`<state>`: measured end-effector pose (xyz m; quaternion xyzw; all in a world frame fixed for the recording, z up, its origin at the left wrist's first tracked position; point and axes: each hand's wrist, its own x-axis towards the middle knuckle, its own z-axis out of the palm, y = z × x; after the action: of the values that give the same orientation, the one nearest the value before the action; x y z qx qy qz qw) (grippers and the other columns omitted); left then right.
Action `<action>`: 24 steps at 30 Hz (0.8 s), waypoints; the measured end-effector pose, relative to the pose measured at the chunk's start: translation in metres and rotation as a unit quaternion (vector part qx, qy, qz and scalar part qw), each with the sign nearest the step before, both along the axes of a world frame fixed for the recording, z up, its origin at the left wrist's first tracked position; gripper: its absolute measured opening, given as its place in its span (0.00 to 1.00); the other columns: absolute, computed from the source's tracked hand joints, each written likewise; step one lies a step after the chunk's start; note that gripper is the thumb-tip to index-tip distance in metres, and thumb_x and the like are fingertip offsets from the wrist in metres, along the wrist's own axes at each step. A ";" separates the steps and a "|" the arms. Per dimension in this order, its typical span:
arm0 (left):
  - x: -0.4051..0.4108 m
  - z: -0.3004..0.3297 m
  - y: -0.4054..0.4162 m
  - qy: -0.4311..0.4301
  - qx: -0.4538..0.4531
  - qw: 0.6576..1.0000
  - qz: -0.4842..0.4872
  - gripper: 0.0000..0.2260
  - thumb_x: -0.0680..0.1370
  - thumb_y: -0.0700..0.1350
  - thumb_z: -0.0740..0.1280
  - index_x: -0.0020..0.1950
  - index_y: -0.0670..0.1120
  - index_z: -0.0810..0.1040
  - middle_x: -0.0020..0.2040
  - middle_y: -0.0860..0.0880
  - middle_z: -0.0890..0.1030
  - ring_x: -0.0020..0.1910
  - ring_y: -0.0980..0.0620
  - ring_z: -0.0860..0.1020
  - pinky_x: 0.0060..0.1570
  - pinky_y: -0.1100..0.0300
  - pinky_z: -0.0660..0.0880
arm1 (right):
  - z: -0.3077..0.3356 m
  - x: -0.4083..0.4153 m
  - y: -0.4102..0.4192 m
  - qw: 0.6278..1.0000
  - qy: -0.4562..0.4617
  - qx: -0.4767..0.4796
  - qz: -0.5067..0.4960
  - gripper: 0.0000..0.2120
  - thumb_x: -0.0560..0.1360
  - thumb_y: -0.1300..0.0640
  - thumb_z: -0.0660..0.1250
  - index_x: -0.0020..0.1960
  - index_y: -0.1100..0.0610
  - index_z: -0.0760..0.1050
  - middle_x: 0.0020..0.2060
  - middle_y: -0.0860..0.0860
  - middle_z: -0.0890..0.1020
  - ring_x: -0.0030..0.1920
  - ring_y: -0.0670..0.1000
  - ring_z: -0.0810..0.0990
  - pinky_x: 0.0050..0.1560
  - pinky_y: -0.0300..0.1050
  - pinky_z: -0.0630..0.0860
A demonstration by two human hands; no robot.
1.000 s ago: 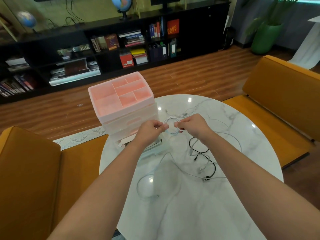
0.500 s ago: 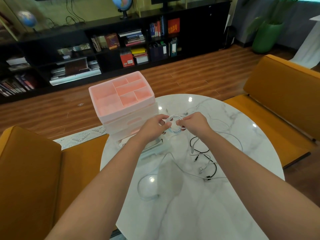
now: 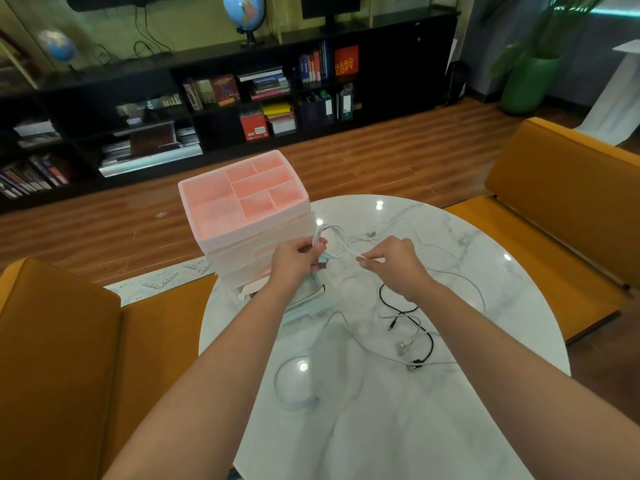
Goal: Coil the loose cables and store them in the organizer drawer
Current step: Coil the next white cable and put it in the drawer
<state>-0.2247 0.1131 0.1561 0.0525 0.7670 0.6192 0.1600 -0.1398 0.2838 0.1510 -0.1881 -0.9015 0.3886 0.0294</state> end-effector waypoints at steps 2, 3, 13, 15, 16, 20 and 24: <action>0.004 0.003 0.001 -0.037 0.045 0.998 0.000 0.12 0.79 0.40 0.68 0.60 0.36 0.79 0.51 0.40 0.82 0.40 0.51 0.82 0.40 0.64 0.81 | -0.004 0.000 0.000 1.000 -0.005 0.000 -0.024 0.07 0.77 0.58 0.68 0.53 0.56 0.84 0.48 0.52 0.80 0.52 0.52 0.75 0.45 0.39 0.71; 0.005 0.004 0.001 -0.056 0.066 0.996 0.001 0.12 0.79 0.39 0.67 0.61 0.35 0.79 0.51 0.40 0.82 0.40 0.50 0.82 0.39 0.64 0.81 | -0.006 0.001 0.001 0.999 -0.009 -0.014 -0.038 0.07 0.78 0.60 0.67 0.52 0.58 0.84 0.48 0.54 0.81 0.47 0.50 0.77 0.40 0.37 0.71; 0.009 -0.002 0.007 -0.134 0.122 0.983 -0.009 0.13 0.78 0.38 0.69 0.62 0.38 0.79 0.47 0.45 0.84 0.39 0.52 0.84 0.43 0.60 0.82 | -0.020 -0.003 -0.007 0.892 0.066 -0.390 -0.219 0.08 0.76 0.64 0.68 0.53 0.68 0.79 0.41 0.60 0.81 0.37 0.54 0.81 0.50 0.48 0.82; 0.013 -0.004 0.010 -0.144 0.126 0.982 -0.006 0.13 0.78 0.38 0.69 0.62 0.38 0.79 0.47 0.45 0.84 0.38 0.53 0.84 0.41 0.61 0.82 | -0.013 -0.005 -0.012 0.810 0.101 -0.532 -0.225 0.08 0.77 0.67 0.67 0.55 0.69 0.77 0.42 0.60 0.82 0.39 0.56 0.83 0.45 0.45 0.83; 0.015 -0.004 0.012 -0.148 0.129 0.981 -0.003 0.13 0.78 0.38 0.69 0.61 0.38 0.79 0.47 0.44 0.84 0.37 0.54 0.83 0.40 0.62 0.82 | -0.009 -0.006 -0.014 0.777 0.111 -0.579 -0.220 0.08 0.77 0.67 0.66 0.55 0.68 0.77 0.43 0.60 0.82 0.40 0.55 0.83 0.43 0.44 0.83; 0.019 -0.003 0.016 -0.163 0.149 0.975 0.010 0.12 0.78 0.37 0.69 0.60 0.37 0.80 0.44 0.45 0.84 0.33 0.54 0.83 0.36 0.64 0.81 | -0.003 -0.007 -0.018 0.750 0.072 -0.630 -0.191 0.05 0.78 0.60 0.67 0.50 0.59 0.81 0.44 0.54 0.84 0.40 0.50 0.82 0.40 0.40 0.81; 0.019 -0.002 0.017 -0.174 0.153 0.972 0.024 0.12 0.77 0.38 0.70 0.60 0.37 0.80 0.42 0.46 0.85 0.33 0.53 0.84 0.36 0.62 0.81 | 0.000 -0.005 -0.020 0.724 0.063 -0.666 -0.165 0.07 0.80 0.60 0.63 0.46 0.58 0.80 0.38 0.52 0.82 0.38 0.48 0.76 0.42 0.37 0.77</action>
<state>-0.2058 0.1304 0.1536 -0.0509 0.6247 0.7324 0.2661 -0.1445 0.2641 0.1507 -0.2800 -0.3613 0.8893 0.0173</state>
